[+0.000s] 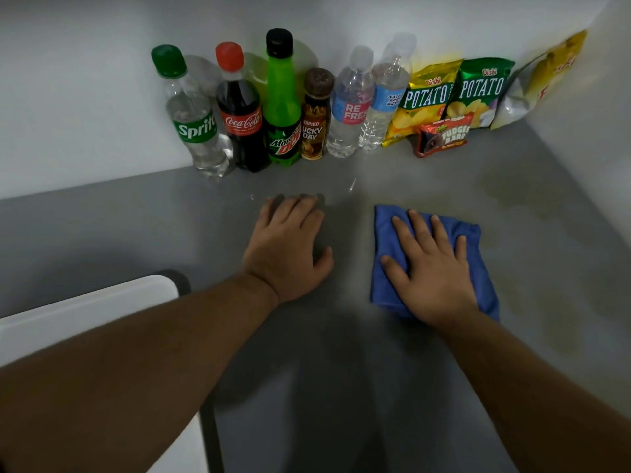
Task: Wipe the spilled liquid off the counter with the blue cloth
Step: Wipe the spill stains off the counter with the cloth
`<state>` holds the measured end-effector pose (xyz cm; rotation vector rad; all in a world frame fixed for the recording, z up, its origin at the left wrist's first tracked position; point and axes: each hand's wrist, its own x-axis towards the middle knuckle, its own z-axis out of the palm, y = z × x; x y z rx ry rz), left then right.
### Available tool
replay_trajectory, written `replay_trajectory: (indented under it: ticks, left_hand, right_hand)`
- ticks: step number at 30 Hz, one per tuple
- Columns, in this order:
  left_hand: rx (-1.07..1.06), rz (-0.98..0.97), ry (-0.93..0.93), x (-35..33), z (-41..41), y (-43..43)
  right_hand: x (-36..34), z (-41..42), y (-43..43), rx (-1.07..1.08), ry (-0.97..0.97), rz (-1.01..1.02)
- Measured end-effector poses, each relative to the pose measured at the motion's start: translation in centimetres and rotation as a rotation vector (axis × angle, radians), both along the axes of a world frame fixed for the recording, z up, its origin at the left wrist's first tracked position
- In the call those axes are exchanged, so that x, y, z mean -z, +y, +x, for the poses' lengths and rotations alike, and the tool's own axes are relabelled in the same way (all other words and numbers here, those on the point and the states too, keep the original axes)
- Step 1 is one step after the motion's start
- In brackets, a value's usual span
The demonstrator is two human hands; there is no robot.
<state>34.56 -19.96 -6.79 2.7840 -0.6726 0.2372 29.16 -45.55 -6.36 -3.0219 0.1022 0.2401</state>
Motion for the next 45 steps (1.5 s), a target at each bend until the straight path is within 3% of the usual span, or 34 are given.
replay_trajectory:
  ticks: [4,9,18,25,34,41,45]
  left_hand:
    - [-0.044,-0.026,0.041,0.5,1.0,0.5]
    - [-0.053,-0.078,0.048,0.5,0.9,0.5]
    - [-0.075,-0.046,0.074,-0.1,0.9,0.2]
    - [-0.076,-0.067,0.08,0.0,1.0,0.4]
    - [-0.077,-0.028,0.125,-0.3,1.0,0.2]
    - [-0.078,-0.031,0.114,-0.1,1.0,0.2]
    - [-0.076,-0.016,0.112,-0.1,1.0,0.2]
  right_hand:
    - [0.2,-0.6,3.3,-0.072,-0.02,0.016]
    - [0.1,-3.4,-0.2,-0.279,0.025,0.025]
    - [0.2,2.8,2.5,-0.031,-0.007,-0.004]
    - [0.2,-0.6,0.8,-0.294,0.012,0.03]
    - [0.1,4.9,2.8,-0.063,-0.008,0.017]
    - [0.3,1.6,2.1,-0.317,0.009,0.041]
    - [-0.1,2.0,-1.2,-0.283,0.039,0.039]
